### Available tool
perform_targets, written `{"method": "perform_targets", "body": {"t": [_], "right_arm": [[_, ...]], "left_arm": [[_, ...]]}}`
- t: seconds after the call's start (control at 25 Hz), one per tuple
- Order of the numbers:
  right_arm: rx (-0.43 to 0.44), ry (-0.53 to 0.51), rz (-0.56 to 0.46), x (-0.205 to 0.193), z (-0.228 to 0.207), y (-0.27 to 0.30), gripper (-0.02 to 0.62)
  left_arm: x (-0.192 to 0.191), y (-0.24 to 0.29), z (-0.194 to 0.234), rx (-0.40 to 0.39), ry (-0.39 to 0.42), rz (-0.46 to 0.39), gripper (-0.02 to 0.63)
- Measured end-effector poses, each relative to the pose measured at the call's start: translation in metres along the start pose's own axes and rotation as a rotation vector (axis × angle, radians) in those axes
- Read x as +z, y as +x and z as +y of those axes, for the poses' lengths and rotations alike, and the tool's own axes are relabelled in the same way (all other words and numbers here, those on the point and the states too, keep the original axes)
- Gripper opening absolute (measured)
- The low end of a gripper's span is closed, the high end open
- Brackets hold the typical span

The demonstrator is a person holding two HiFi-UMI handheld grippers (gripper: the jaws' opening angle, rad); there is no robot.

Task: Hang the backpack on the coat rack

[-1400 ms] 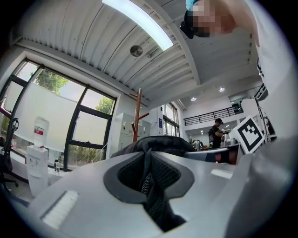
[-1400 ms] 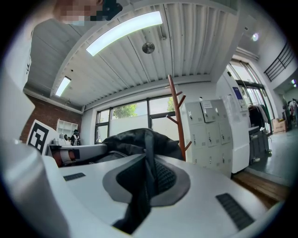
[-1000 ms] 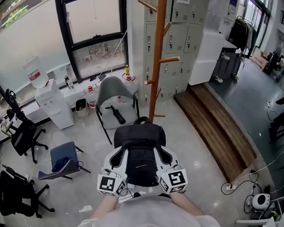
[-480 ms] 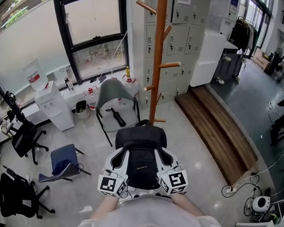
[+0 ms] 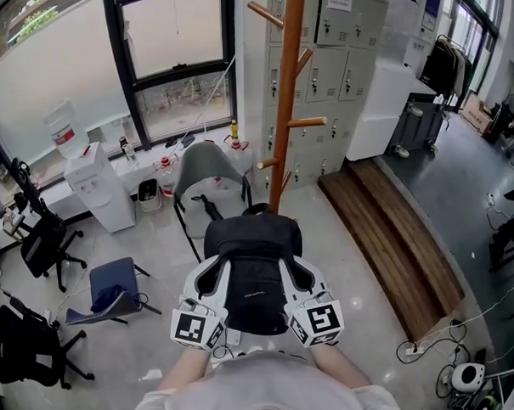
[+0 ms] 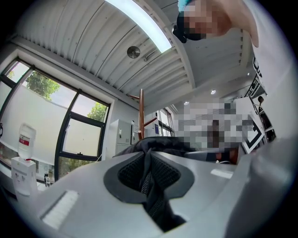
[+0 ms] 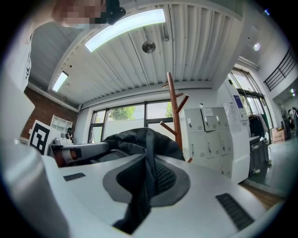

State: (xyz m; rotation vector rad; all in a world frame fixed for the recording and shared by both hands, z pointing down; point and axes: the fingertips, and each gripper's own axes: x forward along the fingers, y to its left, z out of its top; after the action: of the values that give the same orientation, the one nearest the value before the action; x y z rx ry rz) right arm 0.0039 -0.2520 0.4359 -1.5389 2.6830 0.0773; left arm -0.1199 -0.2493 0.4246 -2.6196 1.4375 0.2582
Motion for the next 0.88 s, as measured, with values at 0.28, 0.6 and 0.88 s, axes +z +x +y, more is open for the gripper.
{"method": "perform_targets", "body": {"t": [0.28, 0.6, 0.88], "right_arm": [[0.028, -0.031, -0.077, 0.045, -0.003, 0.007, 0.029], [0.051, -0.064, -0.125, 0.085, 0.0, 0.014, 0.029], [0.058, -0.087, -0.16, 0.105, -0.003, 0.02, 0.029]], "left_arm": [[0.045, 0.012, 0.003, -0.004, 0.07, -0.081, 0.049], [0.082, 0.017, 0.006, -0.001, 0.102, -0.143, 0.049], [0.104, 0.023, 0.008, -0.006, 0.127, -0.191, 0.049]]}}
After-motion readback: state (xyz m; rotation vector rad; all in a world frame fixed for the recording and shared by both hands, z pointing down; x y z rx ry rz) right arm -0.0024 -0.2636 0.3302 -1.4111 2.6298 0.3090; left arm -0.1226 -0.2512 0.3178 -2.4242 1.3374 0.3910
